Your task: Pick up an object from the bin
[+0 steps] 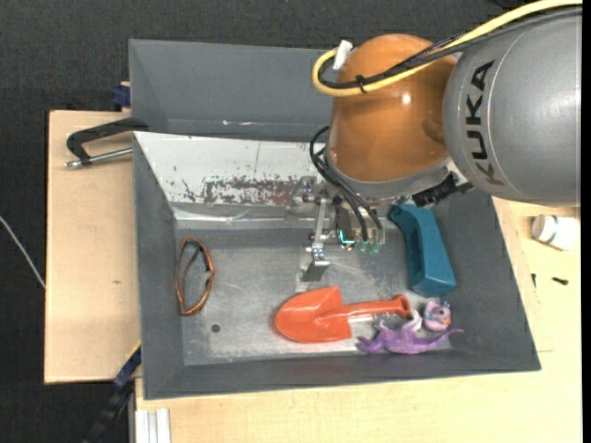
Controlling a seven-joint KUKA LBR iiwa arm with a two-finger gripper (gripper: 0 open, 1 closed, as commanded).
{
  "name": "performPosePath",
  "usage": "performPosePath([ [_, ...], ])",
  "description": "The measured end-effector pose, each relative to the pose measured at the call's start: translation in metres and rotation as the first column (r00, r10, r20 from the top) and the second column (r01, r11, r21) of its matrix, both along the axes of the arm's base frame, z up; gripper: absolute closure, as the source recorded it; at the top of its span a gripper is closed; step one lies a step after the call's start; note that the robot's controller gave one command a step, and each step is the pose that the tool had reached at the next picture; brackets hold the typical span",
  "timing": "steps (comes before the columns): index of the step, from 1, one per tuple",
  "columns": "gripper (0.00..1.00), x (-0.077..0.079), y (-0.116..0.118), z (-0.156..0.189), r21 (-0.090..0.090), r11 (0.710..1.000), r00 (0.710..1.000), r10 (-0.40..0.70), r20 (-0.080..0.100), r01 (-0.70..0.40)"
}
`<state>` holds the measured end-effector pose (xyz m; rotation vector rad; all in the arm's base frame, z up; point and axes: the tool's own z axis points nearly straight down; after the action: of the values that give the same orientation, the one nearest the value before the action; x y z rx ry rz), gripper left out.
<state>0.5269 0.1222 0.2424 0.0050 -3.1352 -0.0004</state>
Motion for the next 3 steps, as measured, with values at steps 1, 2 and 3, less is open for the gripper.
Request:
performPosePath([
  [1,0.00,0.002,-0.001,0.005,0.002,1.000,1.000,-0.003,0.009,0.003],
  [2,0.00,-0.007,-0.035,-0.035,0.001,0.995,0.995,0.102,0.012,-0.102],
  [3,0.00,-0.028,-0.068,-0.084,0.000,0.994,0.994,0.107,0.002,-0.107],
])
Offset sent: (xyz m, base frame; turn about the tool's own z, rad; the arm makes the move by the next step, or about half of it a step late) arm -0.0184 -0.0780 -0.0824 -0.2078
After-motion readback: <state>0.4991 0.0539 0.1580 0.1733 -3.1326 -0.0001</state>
